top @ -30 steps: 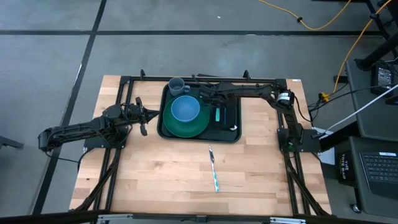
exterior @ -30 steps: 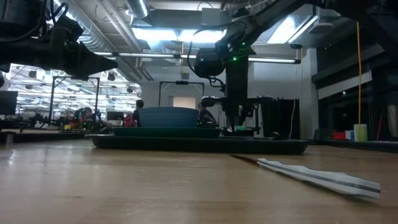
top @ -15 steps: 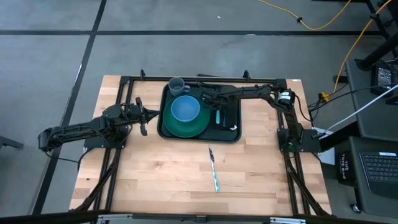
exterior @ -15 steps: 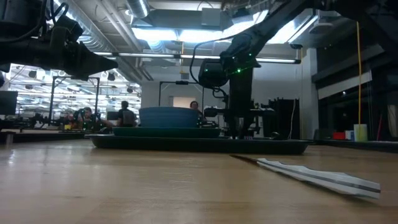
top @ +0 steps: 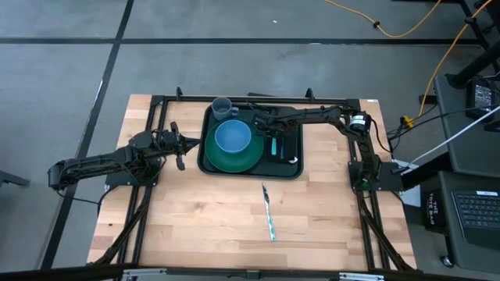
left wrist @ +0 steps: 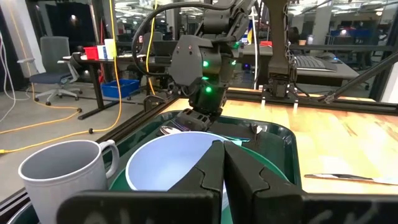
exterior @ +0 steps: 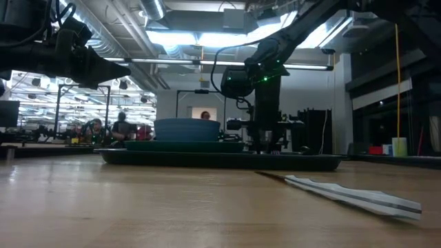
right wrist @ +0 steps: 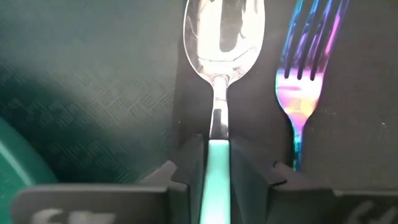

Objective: Set up tray
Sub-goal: Put the blue spoon on the black napkin to the left of the blue fork, then put the blue knife on the black napkin to the right of the blue fork

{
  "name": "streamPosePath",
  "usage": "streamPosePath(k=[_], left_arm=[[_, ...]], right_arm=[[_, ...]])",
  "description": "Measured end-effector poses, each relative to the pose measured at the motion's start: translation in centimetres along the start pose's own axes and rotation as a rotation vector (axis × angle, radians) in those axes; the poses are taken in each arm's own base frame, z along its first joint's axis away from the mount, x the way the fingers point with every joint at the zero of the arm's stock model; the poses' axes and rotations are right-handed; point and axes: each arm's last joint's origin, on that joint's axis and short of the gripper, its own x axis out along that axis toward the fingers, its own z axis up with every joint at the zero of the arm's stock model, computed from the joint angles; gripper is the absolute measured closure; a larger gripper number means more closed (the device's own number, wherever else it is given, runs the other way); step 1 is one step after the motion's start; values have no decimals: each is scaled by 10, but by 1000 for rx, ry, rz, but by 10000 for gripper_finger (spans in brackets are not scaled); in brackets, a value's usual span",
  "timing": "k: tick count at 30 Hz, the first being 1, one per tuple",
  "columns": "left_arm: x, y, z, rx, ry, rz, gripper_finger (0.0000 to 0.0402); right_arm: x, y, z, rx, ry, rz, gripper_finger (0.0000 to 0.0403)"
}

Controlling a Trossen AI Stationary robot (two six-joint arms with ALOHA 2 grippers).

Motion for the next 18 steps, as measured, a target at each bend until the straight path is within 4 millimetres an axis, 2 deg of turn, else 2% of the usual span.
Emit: streamPosePath(k=[9,18], left_arm=[[0,0,0,0,0,0,398],[0,0,0,0,0,0,398]], right_arm=[[-5,4,2,-6,19,5,292],[-30,8,11,-46,43,-59,291]])
